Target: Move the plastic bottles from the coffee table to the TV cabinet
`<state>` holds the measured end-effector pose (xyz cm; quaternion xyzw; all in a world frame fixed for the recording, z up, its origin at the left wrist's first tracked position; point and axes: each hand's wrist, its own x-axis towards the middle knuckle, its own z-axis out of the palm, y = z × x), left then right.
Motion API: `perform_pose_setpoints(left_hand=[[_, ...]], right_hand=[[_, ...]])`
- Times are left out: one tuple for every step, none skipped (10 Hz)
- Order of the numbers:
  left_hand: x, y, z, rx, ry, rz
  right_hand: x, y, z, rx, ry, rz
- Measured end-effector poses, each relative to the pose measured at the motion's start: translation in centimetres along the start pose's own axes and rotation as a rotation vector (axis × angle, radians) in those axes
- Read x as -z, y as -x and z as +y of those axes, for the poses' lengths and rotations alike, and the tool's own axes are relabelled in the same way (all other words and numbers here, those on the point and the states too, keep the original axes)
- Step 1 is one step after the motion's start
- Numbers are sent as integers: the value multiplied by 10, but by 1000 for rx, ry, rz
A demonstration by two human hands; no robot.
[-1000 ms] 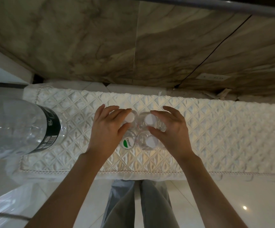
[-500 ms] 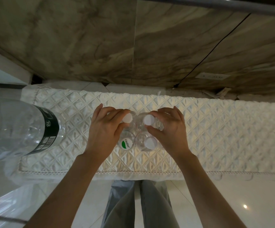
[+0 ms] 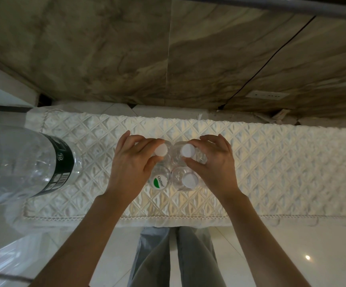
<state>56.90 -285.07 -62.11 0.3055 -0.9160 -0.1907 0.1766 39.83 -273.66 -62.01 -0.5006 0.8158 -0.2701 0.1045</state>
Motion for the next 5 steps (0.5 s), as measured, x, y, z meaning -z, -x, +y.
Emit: perform_pose_setpoints(left_hand=[[0,0,-1,-11,4,12],[1,1,-2,-25,0,-6],[4,1,-2,-30,-22,-78],[7,2,-1,-40,-64,-140],[21,5,8,21,-72,-199]], right_hand=[[0,0,2,-9,-7,-21],[1,2,2,8,-14,-17],[3,1,2,35,-33,-29],[10,3,4,64,-18,-59],[23,11,-1,30,48,-95]])
